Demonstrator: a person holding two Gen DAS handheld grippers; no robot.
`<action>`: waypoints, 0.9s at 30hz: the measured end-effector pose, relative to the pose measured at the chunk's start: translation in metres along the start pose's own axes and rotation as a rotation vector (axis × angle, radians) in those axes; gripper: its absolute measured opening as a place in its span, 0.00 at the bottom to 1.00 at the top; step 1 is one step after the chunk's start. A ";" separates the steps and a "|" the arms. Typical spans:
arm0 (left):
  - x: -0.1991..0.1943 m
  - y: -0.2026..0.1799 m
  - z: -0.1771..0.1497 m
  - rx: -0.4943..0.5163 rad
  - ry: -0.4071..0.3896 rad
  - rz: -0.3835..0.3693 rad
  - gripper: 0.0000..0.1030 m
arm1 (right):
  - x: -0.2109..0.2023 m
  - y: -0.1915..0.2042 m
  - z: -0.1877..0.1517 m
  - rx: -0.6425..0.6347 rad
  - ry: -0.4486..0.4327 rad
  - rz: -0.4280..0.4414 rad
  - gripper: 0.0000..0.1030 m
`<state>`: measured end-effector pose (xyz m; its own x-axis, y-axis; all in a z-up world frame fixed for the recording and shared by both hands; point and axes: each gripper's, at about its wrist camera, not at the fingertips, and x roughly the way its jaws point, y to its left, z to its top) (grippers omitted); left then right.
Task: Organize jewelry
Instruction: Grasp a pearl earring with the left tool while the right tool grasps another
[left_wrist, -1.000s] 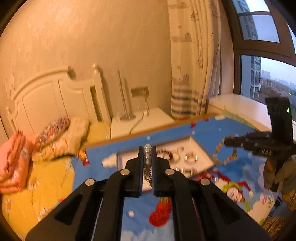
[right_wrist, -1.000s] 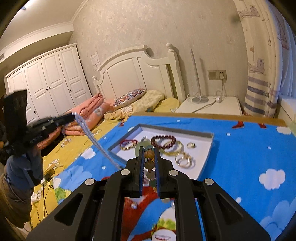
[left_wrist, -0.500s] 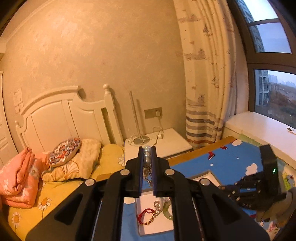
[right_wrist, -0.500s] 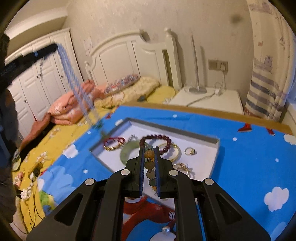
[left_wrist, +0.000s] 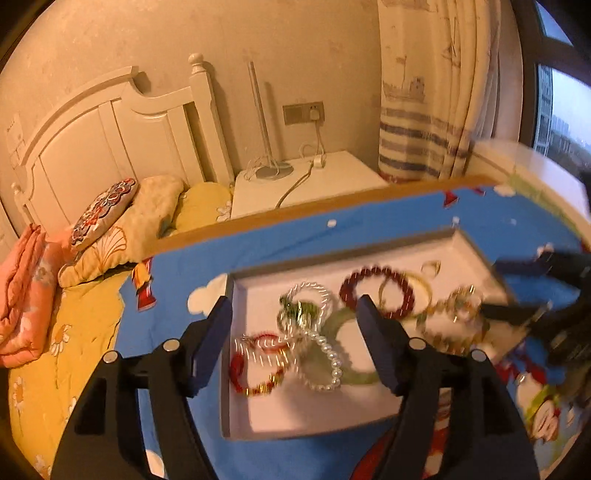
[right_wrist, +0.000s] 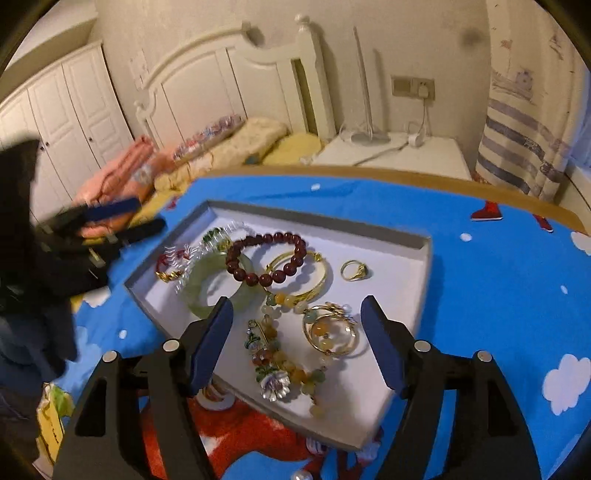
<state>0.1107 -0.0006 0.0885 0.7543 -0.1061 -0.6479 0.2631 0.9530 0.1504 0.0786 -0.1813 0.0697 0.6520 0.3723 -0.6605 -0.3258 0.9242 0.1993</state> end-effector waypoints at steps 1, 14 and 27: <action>-0.002 -0.001 -0.006 -0.003 0.003 -0.001 0.73 | -0.009 -0.002 -0.003 -0.002 -0.015 0.001 0.68; -0.062 -0.086 -0.104 0.063 0.087 -0.213 0.85 | -0.037 0.015 -0.088 -0.203 0.101 -0.030 0.57; -0.044 -0.121 -0.118 0.093 0.159 -0.324 0.51 | -0.016 0.020 -0.090 -0.216 0.186 -0.062 0.31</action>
<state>-0.0257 -0.0775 0.0106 0.5218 -0.3460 -0.7797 0.5323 0.8463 -0.0193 -0.0006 -0.1767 0.0190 0.5448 0.2754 -0.7921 -0.4407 0.8976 0.0089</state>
